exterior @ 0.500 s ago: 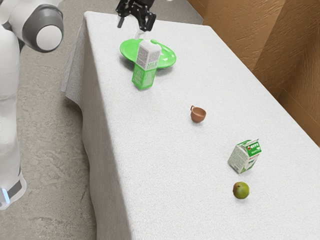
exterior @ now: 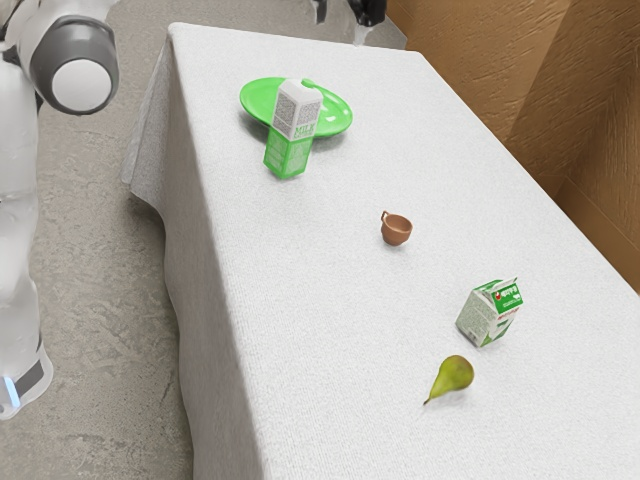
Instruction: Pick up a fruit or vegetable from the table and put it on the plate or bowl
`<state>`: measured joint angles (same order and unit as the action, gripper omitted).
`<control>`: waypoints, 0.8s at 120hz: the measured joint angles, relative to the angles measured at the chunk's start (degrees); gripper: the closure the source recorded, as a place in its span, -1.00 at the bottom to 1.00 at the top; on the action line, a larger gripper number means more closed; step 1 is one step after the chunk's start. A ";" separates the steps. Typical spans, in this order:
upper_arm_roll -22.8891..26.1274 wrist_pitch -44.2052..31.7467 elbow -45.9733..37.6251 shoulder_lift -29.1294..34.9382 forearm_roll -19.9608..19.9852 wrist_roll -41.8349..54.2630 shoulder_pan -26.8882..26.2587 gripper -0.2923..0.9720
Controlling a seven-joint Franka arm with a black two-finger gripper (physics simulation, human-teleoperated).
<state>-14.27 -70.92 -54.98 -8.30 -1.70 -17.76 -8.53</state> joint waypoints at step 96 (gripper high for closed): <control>14.95 -24.79 -9.29 -24.63 5.25 4.86 -15.23 -0.50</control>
<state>0.68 -95.70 -64.27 -32.93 3.54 -12.90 -23.76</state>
